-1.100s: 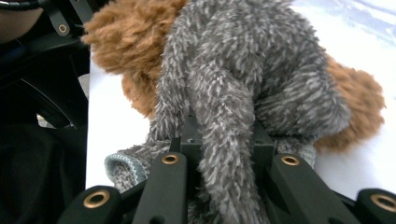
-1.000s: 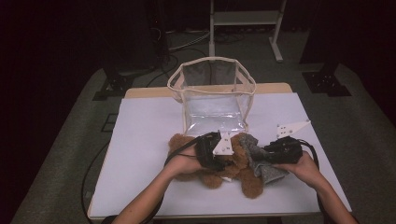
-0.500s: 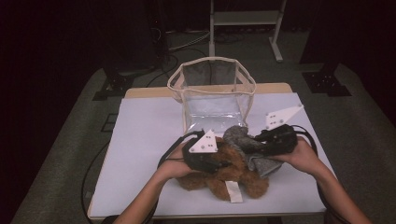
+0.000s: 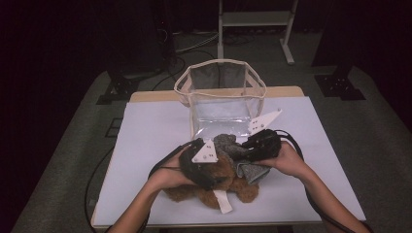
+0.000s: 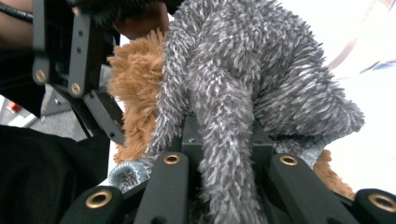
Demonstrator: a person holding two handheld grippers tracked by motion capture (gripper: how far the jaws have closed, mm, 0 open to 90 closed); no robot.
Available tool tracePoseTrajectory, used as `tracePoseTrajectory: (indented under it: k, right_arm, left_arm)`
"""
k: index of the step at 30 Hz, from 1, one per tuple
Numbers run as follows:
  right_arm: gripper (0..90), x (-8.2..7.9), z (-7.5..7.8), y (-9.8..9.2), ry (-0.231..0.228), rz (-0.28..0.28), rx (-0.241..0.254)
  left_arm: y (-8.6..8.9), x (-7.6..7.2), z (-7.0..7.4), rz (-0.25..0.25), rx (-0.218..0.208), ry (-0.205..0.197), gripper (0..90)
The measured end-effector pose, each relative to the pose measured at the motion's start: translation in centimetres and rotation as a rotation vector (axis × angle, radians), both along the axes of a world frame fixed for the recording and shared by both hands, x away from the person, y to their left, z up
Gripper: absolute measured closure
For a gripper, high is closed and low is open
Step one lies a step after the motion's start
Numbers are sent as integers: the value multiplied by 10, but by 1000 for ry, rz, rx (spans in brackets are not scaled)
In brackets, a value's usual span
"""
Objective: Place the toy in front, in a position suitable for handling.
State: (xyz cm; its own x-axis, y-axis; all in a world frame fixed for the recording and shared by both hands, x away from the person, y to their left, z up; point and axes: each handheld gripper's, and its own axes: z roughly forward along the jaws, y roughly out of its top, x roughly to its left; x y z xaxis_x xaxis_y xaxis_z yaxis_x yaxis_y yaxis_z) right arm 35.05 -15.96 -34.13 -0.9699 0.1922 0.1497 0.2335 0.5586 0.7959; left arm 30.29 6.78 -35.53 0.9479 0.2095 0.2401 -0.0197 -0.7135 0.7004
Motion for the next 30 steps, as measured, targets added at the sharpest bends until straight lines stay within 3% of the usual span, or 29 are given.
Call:
tracePoseTrajectory:
  k: [3,5,8,9,10,12,13,15,20,21,22,23,26,30]
  right_arm:
    - [747,2,-4,-5,11,-14,15]
    - [746,2,-7,-7,13,-22,17]
    - [746,2,-10,-11,7,-38,14]
    - [745,4,-12,-23,17,-66,53]
    - [745,4,-12,-29,18,-73,74]
    - [745,4,-11,-36,27,-84,100]
    - [744,3,-8,-50,24,-104,115]
    - [744,0,-5,-59,11,-119,102]
    - [744,-10,6,-90,-6,-153,71]
    - [744,-12,8,-96,-13,-157,71]
    - [744,-12,8,-96,-13,-157,71]
    - [744,-16,14,-108,-19,-164,78]
    - [744,-21,19,-111,-28,-162,71]
    - [745,-18,18,-85,-28,-107,36]
  left_arm:
    - [-12,2,-4,5,60,-23,37]
    - [-19,3,-5,6,91,-31,69]
    - [-22,3,-4,10,106,-61,338]
    - [-21,4,0,18,53,-50,402]
    - [-21,6,2,17,25,-44,424]
    - [-22,7,4,16,4,-46,448]
    - [-25,9,7,13,-13,-52,448]
    - [-28,10,10,2,-45,-46,448]
    - [-38,12,23,-40,-169,-29,448]
    - [-38,12,23,-40,-169,-29,447]
    - [-41,11,26,-53,-196,-25,447]
    - [-46,10,27,-71,-230,-21,446]
    - [-47,9,21,-82,-247,-1,444]
    - [-23,7,10,-60,-297,38,443]
